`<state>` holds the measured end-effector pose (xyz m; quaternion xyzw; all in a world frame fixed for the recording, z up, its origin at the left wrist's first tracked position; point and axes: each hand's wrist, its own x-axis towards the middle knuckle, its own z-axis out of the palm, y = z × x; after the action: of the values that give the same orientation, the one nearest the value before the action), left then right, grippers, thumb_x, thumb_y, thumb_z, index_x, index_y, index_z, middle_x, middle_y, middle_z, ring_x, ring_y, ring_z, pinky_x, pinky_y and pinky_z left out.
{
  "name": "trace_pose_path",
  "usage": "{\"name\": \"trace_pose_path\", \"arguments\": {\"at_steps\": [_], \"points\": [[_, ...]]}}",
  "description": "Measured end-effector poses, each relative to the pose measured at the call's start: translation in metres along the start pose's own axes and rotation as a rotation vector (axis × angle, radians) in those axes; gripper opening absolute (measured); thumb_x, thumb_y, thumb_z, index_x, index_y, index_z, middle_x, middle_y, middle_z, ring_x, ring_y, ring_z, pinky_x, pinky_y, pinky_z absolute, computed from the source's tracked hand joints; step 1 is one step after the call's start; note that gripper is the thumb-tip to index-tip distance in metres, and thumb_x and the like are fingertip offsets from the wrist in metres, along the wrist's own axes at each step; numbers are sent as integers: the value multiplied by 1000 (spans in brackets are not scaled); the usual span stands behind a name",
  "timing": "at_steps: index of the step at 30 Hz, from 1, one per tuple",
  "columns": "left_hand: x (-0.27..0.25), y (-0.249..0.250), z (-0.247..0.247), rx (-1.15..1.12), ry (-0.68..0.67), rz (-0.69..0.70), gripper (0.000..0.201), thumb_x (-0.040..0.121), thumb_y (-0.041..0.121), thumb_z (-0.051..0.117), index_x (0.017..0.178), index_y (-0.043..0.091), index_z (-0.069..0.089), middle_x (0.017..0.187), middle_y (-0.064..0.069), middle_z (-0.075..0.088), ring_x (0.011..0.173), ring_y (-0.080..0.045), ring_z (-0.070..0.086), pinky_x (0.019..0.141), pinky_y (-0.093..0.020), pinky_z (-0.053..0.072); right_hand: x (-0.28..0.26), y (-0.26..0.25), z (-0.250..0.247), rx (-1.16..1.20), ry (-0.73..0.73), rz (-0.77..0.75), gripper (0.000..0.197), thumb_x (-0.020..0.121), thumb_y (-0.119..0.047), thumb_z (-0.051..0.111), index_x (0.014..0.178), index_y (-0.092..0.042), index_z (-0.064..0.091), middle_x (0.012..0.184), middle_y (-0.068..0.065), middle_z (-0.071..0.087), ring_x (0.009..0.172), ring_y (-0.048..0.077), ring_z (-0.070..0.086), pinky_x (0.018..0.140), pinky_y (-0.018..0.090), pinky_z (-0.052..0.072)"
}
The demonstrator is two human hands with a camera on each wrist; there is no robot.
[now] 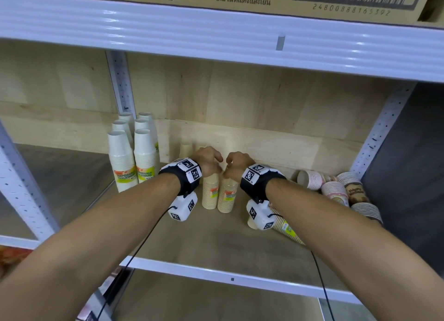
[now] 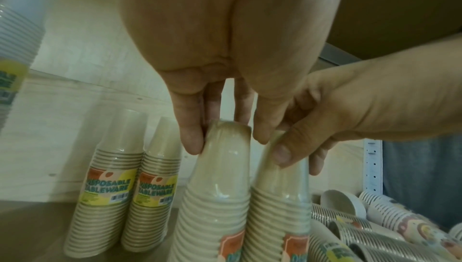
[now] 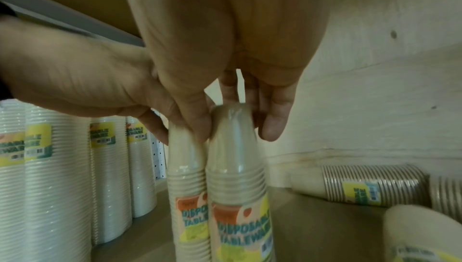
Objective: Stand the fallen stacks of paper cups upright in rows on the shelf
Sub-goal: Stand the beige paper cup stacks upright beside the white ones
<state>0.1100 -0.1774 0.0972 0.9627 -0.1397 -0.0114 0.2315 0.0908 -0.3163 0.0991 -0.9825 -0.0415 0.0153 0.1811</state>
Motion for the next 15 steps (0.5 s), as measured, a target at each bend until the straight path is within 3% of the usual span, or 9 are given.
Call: {"name": "trace_pose_path", "arguments": {"at_steps": [3, 7, 12, 15], "points": [[2, 0, -3, -13, 33, -60, 47, 85, 31, 71, 128, 15, 61, 137, -4, 51, 121, -23, 53, 96, -29, 46, 0, 1, -13, 19, -59, -38, 52, 81, -21, 73, 130, -15, 56, 130, 6, 54, 114, 24, 56, 78, 26, 44], [4, 5, -5, 25, 15, -62, 42, 86, 23, 72, 124, 8, 65, 130, -5, 58, 117, -22, 57, 85, -24, 45, 0, -3, -21, -33, -162, -80, 48, 78, -14, 76, 124, -14, 63, 122, 4, 62, 108, 23, 60, 75, 25, 44], [5, 3, -6, 27, -39, -57, 37, 85, 12, 70, 122, 11, 67, 128, -4, 62, 116, -21, 59, 93, -27, 49, 0, -1, -17, -93, -67, -22, 26, 82, -23, 73, 101, -7, 67, 96, 8, 61, 84, 21, 57, 60, 23, 41], [5, 3, -5, 36, -40, -35, 40, 85, 15, 68, 125, 15, 64, 131, -4, 59, 117, -21, 57, 93, -27, 48, -1, 1, -16, -58, -19, 21, 41, 79, -31, 75, 109, -5, 67, 102, 9, 65, 89, 25, 62, 66, 27, 42]]}}
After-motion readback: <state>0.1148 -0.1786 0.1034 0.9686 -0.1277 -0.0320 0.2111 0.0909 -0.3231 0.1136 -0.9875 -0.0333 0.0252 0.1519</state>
